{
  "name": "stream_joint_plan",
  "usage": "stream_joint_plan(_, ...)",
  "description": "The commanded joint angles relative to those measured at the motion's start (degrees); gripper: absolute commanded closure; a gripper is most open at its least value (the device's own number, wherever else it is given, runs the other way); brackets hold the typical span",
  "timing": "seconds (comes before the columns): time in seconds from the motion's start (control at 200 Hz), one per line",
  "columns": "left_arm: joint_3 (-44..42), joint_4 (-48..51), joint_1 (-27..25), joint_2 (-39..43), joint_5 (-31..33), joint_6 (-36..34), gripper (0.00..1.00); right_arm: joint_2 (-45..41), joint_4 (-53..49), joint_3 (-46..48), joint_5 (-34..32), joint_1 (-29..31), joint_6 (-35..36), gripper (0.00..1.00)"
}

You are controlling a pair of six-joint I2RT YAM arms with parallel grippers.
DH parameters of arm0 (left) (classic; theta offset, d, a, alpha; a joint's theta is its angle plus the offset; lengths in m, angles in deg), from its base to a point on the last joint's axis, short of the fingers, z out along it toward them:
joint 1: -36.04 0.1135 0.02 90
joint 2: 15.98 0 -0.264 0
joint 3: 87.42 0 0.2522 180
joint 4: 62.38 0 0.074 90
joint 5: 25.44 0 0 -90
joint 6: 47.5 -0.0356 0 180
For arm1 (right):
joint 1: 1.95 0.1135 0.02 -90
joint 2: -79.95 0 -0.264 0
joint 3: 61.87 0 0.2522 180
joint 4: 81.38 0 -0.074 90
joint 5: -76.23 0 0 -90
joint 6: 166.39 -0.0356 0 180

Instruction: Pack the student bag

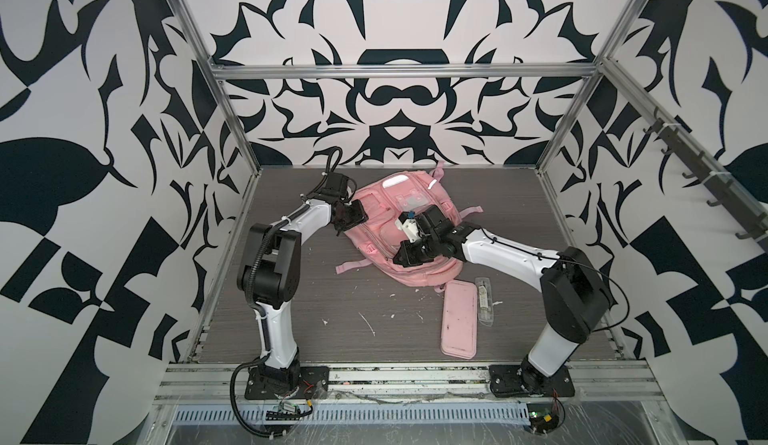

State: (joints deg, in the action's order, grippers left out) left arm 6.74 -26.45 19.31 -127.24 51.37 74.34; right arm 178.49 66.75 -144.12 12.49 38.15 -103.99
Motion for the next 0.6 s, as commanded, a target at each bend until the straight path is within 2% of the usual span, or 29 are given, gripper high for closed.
stream_joint_plan(0.0, 1.09, 2.05, -0.06, -1.76, 0.09, -1.16, 0.57, -2.93, 0.50, -0.24, 2.22, 0.08, 1.56, 1.00)
stream_joint_plan(0.22, -2.74, 1.04, 0.49, 0.81, 1.20, -0.56, 0.57, -2.65, -0.68, -1.55, 2.39, -0.24, 2.27, 1.00)
stream_joint_plan(0.43, -6.58, -2.13, 2.23, 1.45, -0.95, 1.58, 0.55, -2.31, -0.79, -1.49, 2.57, -0.28, 2.26, 1.00)
stream_joint_plan(0.595, -5.84, -3.95, 2.49, -0.32, -3.04, 3.01, 0.56, -2.14, -0.55, -1.03, 2.59, -0.29, 2.03, 1.00)
